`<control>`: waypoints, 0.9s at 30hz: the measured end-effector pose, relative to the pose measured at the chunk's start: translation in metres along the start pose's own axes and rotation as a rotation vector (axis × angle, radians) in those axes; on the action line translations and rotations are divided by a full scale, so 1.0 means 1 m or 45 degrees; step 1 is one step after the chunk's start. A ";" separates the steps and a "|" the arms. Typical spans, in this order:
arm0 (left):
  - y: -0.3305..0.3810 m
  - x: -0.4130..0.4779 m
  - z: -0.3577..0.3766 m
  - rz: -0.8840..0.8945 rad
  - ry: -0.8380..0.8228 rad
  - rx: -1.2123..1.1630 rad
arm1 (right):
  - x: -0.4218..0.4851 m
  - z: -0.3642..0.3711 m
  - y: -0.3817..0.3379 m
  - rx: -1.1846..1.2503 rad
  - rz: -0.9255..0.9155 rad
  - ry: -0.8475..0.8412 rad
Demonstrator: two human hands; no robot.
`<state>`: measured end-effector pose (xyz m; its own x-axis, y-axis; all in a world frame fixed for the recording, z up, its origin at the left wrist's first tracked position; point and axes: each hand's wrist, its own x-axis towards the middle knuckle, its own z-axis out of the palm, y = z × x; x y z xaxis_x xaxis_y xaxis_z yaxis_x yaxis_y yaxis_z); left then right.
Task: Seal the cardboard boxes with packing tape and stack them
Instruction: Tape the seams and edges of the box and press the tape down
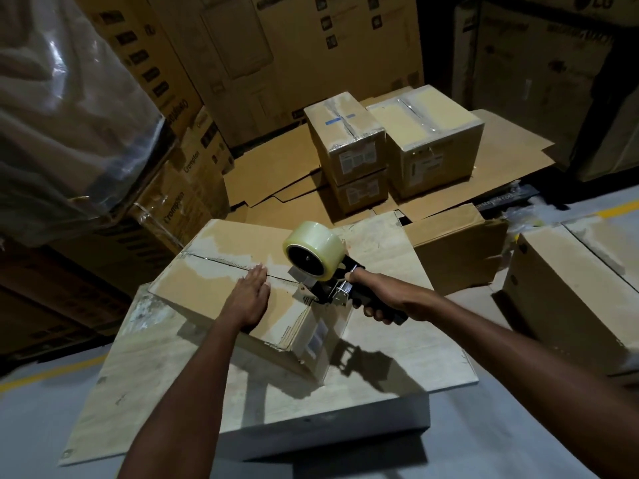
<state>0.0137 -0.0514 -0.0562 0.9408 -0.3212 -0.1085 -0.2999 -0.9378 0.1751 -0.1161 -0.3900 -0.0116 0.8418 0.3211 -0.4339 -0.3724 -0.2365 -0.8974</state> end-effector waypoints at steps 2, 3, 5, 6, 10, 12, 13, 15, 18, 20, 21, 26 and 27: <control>0.016 -0.011 0.003 0.067 -0.043 -0.025 | 0.000 -0.001 0.001 0.009 -0.016 -0.003; 0.024 -0.017 0.007 0.118 -0.059 -0.032 | -0.001 -0.001 0.001 0.004 -0.023 -0.005; 0.038 -0.031 0.015 0.206 -0.070 -0.071 | -0.001 -0.001 0.001 -0.005 -0.038 -0.011; 0.042 -0.036 0.018 0.235 -0.071 -0.095 | 0.000 -0.001 0.001 -0.010 -0.040 -0.009; 0.050 -0.041 0.016 0.219 -0.063 0.014 | -0.003 -0.001 0.000 -0.017 -0.047 0.003; 0.048 -0.037 0.014 0.216 -0.074 0.023 | -0.001 0.000 0.001 -0.002 -0.055 -0.003; 0.045 -0.036 0.013 0.220 -0.082 0.022 | 0.000 0.003 0.000 0.008 -0.061 -0.006; 0.038 -0.034 0.009 0.219 -0.095 0.038 | 0.006 0.007 0.001 0.023 -0.081 -0.010; 0.034 -0.032 0.005 0.220 -0.082 0.041 | 0.014 0.010 0.003 0.048 -0.088 -0.015; 0.033 -0.030 0.006 0.213 -0.070 0.028 | 0.017 0.007 0.009 0.077 -0.091 -0.038; 0.032 -0.029 0.006 0.212 -0.061 0.013 | 0.016 0.005 0.012 0.095 -0.092 -0.047; 0.029 -0.029 0.006 0.218 -0.018 -0.052 | 0.005 -0.010 0.045 0.138 -0.043 -0.068; 0.030 -0.029 0.006 0.210 -0.015 -0.062 | 0.004 -0.012 0.053 0.158 -0.031 -0.075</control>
<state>-0.0240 -0.0712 -0.0540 0.8772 -0.4723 -0.0861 -0.4421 -0.8647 0.2383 -0.1281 -0.4123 -0.0598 0.8279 0.3798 -0.4127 -0.4007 -0.1142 -0.9091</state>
